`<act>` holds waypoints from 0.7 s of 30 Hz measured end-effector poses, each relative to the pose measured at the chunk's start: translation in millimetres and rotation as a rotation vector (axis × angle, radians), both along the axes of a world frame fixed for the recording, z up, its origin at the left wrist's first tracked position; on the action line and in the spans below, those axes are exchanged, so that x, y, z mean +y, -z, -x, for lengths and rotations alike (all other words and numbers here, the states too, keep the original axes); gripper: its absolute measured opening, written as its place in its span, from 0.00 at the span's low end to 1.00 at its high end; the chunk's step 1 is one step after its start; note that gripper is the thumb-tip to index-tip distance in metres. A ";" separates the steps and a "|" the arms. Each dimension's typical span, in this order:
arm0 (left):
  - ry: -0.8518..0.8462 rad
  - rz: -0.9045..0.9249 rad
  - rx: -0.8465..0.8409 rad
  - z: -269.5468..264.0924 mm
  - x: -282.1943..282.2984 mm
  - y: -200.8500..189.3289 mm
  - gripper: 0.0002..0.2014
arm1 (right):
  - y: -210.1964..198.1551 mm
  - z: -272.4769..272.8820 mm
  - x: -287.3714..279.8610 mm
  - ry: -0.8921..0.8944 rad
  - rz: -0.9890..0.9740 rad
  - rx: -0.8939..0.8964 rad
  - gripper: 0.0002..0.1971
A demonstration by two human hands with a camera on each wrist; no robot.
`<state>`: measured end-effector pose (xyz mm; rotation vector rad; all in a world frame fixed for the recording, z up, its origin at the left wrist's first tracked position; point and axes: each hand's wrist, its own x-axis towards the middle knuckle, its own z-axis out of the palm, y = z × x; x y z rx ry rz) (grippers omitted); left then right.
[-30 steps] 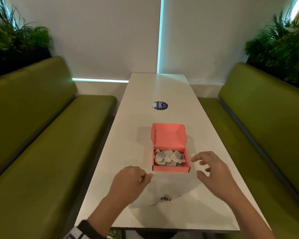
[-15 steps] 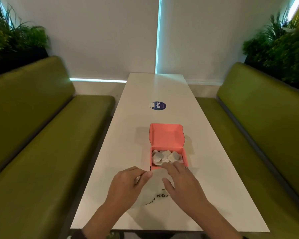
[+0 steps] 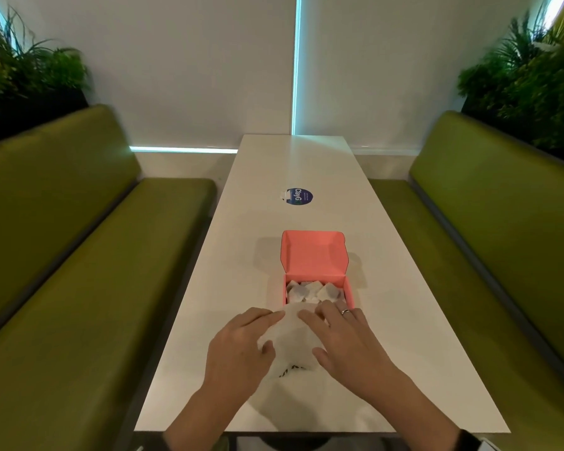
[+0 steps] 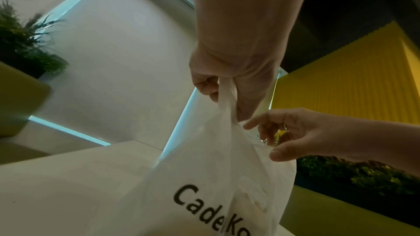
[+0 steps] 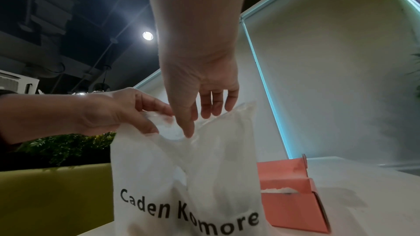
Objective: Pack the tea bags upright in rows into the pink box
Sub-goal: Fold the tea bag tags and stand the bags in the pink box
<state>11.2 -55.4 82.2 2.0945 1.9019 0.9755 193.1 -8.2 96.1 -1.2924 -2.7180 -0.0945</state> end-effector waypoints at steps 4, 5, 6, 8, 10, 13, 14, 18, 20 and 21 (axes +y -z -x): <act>0.016 0.070 -0.001 -2.4 -3.0 -2.1 0.29 | -1.3 3.9 -6.7 -0.026 0.088 -0.212 0.13; 0.013 0.071 -0.012 -2.7 -3.3 -1.9 0.27 | -4.7 4.8 -10.6 -0.086 0.183 -0.266 0.08; -0.006 0.078 -0.012 -3.6 -4.1 -2.0 0.24 | -6.9 4.6 -14.2 -0.120 0.317 -0.282 0.04; 0.011 0.122 0.042 -6.6 -7.3 -3.1 0.24 | -10.9 1.8 -16.2 -0.077 0.623 -0.291 0.13; 0.039 0.173 0.084 -9.4 -7.5 -1.6 0.27 | -4.7 1.3 -11.8 -0.020 0.738 -0.209 0.17; 0.089 0.232 0.136 -8.4 -10.6 0.9 0.37 | 14.1 11.5 6.3 0.102 0.573 -0.099 0.14; 0.100 0.249 0.148 -8.9 -11.2 1.3 0.40 | 21.3 15.6 9.3 0.123 0.548 -0.108 0.17; 0.119 0.269 0.126 -12.2 -7.2 1.0 0.35 | 51.5 29.9 10.1 0.207 0.524 -0.174 0.26; 0.106 0.230 0.199 -12.4 -6.2 7.0 0.35 | 64.0 31.6 8.6 0.245 0.497 -0.112 0.21; 0.106 0.240 0.186 -12.3 -6.9 8.1 0.36 | 66.8 32.4 7.5 0.241 0.459 -0.140 0.20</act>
